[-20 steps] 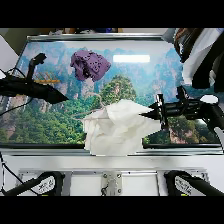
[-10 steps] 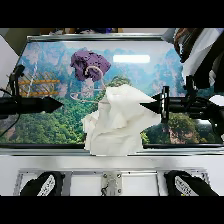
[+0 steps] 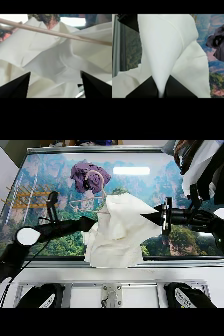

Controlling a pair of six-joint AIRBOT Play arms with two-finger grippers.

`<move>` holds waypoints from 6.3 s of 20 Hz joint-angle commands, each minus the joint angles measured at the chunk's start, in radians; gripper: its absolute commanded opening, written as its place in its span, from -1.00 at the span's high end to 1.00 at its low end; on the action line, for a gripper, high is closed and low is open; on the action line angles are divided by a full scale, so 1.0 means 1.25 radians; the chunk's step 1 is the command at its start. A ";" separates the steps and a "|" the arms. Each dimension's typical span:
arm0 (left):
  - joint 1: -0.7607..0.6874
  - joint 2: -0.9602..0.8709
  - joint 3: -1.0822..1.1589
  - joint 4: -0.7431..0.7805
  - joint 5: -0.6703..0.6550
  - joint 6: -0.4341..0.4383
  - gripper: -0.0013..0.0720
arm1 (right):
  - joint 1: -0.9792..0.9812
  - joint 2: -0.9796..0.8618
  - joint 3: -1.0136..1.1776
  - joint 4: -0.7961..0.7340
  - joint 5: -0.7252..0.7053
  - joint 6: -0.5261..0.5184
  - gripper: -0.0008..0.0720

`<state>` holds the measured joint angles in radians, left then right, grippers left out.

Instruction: Fold the clothes and pants, and hang the long-sleeved shirts on hangers.

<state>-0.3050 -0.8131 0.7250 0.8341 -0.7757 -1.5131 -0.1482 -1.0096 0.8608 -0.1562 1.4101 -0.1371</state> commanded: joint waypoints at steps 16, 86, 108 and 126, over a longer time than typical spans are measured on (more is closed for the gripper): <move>-0.107 -0.148 0.053 0.081 0.061 -0.070 0.90 | -0.001 0.028 0.001 -0.009 -0.001 0.063 0.93; 0.005 -0.118 0.639 0.327 -0.408 -0.024 0.90 | 0.082 0.184 0.002 0.050 -0.291 0.403 0.94; 0.065 -0.074 0.703 0.405 -0.347 -0.063 -0.76 | -0.092 0.291 0.002 0.128 -0.557 0.285 0.94; 0.063 -0.198 0.703 0.338 -0.340 -0.043 0.90 | -0.628 0.472 0.002 -0.070 -1.100 0.285 0.94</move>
<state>-0.2276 -1.0527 1.6024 1.2594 -1.2076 -1.5703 -0.8948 -0.4194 0.8627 -0.2333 0.1532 0.2195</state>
